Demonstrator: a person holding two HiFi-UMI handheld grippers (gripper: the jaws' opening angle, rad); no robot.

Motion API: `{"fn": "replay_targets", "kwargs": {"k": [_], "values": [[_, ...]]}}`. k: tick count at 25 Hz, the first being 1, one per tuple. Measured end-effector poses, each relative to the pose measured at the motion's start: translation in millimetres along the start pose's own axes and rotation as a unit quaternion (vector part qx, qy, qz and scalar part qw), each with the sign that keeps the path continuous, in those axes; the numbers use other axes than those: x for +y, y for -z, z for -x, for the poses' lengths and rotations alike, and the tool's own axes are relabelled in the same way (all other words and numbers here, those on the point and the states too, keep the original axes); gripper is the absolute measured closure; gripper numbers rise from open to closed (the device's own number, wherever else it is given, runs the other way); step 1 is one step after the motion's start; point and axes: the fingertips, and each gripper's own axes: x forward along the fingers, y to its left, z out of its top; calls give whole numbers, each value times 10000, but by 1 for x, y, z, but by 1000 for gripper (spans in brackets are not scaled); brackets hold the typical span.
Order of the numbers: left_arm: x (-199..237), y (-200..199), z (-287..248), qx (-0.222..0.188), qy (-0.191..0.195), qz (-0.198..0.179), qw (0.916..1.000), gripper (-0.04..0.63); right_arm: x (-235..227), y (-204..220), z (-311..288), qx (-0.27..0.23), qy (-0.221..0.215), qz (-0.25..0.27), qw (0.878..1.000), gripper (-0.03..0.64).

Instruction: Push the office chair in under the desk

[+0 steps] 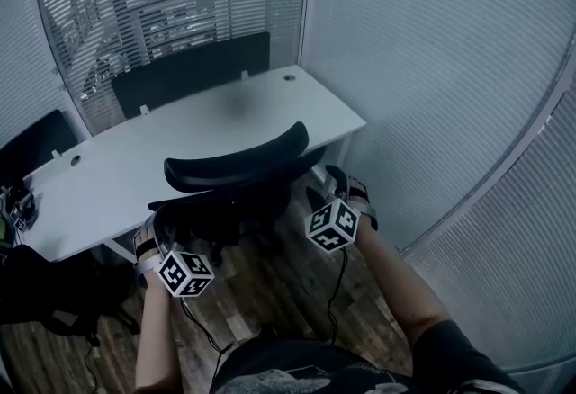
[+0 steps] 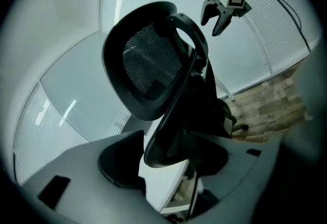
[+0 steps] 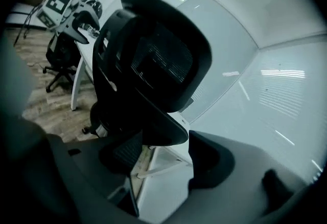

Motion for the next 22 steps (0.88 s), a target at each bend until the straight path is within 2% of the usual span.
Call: {"fn": "replay_targets", "kwargs": {"k": [2, 4, 7, 10, 13, 15, 19, 22], "values": [[-7, -9, 15, -75, 75, 118, 9999, 348, 2, -3, 18, -159, -34, -155, 9997, 328], [-20, -21, 32, -188, 321, 284, 9989, 348, 4, -6, 36, -322, -79, -259, 9991, 328], [-36, -38, 61, -445, 690, 846, 9930, 348, 7, -13, 62, -576, -224, -514, 9968, 328], [-40, -54, 92, -727, 768, 1369, 9849, 350, 11, -23, 91, -946, -368, -757, 9919, 330], [-44, -69, 123, -997, 713, 1650, 9786, 367, 18, -24, 122, -1238, -492, -957, 9865, 350], [-49, -75, 143, -1112, 644, 1761, 9759, 402, 23, -20, 143, -1339, -520, -1058, 9840, 389], [-65, -78, 184, -1193, 583, 2026, 9702, 474, 39, -9, 187, -1465, -575, -1085, 9816, 542], [-78, -78, 214, -1163, 609, 2400, 9619, 517, 54, -1, 220, -1517, -748, -1115, 9793, 574]]}}
